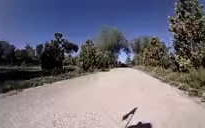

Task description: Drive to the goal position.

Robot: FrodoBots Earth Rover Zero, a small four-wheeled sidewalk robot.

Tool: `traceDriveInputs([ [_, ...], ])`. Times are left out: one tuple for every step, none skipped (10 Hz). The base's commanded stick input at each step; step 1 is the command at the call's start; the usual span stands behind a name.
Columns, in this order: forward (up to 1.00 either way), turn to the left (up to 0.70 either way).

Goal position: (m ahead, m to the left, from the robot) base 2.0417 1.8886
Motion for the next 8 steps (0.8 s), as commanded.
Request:
traceDriveInputs([
  [1.00, -0.36],
  [1.00, -0.36],
  [1.00, -0.29],
  [1.00, -0.04],
  [1.00, -0.10],
  [1.00, -0.30],
  [1.00, -0.14],
  [1.00, 0.04],
])
